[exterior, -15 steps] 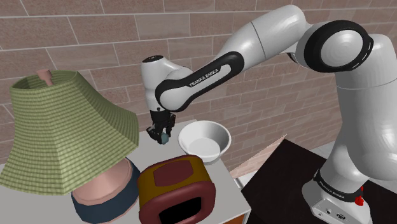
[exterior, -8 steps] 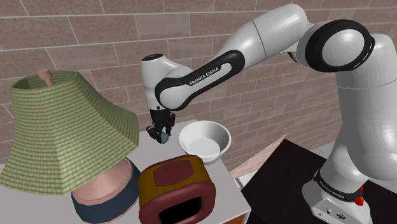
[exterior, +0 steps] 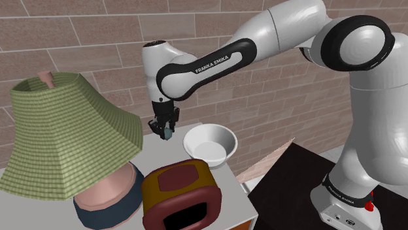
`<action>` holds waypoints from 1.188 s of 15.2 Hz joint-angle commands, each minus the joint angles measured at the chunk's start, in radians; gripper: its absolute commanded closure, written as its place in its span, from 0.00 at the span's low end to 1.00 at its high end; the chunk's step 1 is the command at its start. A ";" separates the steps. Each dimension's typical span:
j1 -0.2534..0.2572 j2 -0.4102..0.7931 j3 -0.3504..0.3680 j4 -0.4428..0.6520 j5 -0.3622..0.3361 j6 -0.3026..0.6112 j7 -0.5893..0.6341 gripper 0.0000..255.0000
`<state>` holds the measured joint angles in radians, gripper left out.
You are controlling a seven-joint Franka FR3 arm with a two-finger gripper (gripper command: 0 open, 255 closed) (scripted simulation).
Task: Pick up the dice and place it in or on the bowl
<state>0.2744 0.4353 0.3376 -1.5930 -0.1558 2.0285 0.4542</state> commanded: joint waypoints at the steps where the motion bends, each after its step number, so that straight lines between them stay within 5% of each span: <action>1: 0.001 -0.005 0.002 0.019 0.003 -0.024 -0.001 1.00; 18: 0.008 -0.038 0.011 0.201 0.020 -0.237 -0.015 1.00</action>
<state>0.2813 0.3962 0.3486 -1.4070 -0.1362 1.8065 0.4396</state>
